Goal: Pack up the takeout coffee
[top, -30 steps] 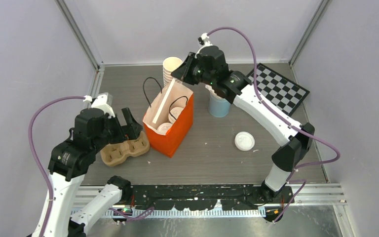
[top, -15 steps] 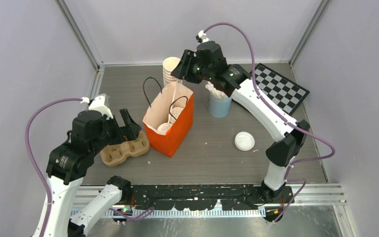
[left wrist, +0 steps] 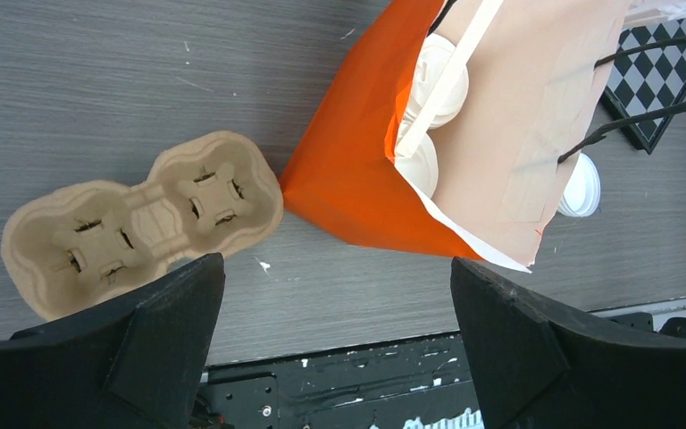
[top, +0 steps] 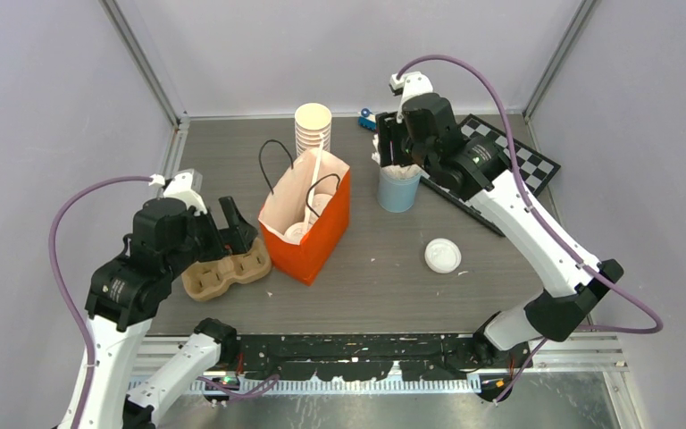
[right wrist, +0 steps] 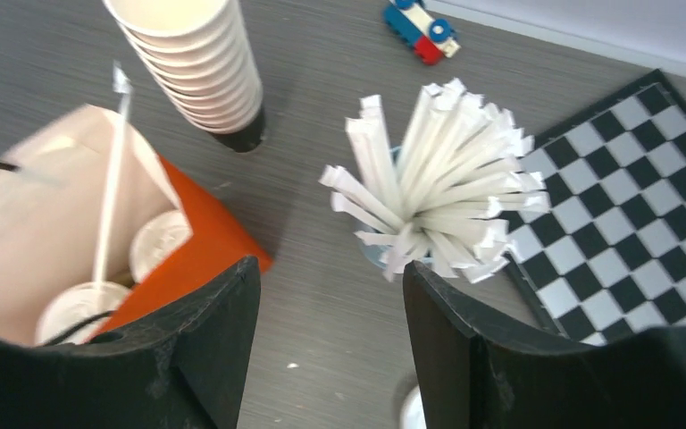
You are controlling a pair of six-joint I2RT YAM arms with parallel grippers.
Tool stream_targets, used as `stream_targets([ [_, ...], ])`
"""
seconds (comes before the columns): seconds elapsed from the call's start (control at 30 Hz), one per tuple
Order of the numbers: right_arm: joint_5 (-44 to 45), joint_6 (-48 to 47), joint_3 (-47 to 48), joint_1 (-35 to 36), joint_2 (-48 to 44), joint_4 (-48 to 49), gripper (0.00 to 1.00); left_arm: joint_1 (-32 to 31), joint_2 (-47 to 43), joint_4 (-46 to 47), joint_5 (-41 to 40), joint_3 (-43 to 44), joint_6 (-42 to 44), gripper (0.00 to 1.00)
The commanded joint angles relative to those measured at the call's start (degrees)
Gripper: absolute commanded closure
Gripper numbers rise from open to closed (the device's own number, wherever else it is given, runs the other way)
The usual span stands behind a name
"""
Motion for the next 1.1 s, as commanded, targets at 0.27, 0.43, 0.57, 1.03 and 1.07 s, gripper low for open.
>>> stream_targets([
  [0.27, 1.05, -10.48, -3.63, -5.13, 1.65, 2.31, 0.36, 0.18, -0.40, 2.12, 3.15, -1.91, 0.03, 0.00],
  [0.43, 0.38, -9.02, -3.84, -5.39, 3.76, 2.78, 0.41, 0.18, 0.08, 1.82, 3.20, -1.09, 0.55, 0.00],
  [0.57, -0.66, -7.02, -4.33, -5.37, 4.50, 2.60, 0.44, 0.17, -0.16, 1.12, 2.61, -0.31, 0.97, 0.00],
  [1.03, 1.71, -6.90, -3.44, -5.41, 4.07, 0.62, 0.96, 0.18, -1.07, 0.71, 1.86, -0.15, 1.35, 0.00],
  [1.07, 1.84, -7.16, -3.03, -5.43, 4.03, 0.39, 0.99, 0.18, -1.07, 0.74, 1.79, -0.21, 1.35, 0.00],
])
